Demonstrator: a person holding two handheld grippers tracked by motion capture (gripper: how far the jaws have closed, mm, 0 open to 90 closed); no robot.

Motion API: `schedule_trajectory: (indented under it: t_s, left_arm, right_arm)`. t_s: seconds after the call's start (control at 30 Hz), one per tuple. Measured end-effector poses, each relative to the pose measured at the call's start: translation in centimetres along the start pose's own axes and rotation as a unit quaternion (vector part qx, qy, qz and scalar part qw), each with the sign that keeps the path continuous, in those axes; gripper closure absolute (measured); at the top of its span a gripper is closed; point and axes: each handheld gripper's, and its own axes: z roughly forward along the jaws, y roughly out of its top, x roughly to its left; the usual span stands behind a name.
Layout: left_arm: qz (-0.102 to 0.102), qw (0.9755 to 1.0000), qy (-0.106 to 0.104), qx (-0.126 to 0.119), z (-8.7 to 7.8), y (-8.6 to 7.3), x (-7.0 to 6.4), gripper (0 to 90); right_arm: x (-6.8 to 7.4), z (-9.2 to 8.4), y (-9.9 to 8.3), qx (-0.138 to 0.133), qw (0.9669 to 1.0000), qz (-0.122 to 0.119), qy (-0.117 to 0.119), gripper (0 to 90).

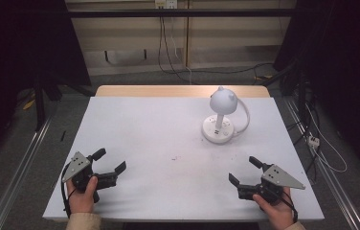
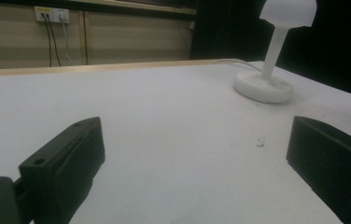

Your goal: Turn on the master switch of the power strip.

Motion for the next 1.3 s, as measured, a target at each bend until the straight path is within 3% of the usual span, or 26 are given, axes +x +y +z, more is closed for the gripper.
schedule_trajectory:
  t_s: [0.4, 1.3]
  left_arm:
    - [0.005, 0.9999, -0.009, 0.003, 0.1, 0.0, -0.1, 4.1]
    - [0.007, 0.9998, -0.017, 0.0, 0.1, 0.1, -0.4, 4.1]
  right_arm:
    - [-0.3, 0.9, 0.1, 0.006, 1.0, 0.001, -0.004, 5.3]
    - [-3.1, 3.7, 1.4, 0.016, 0.9992, 0.01, -0.035, 7.4]
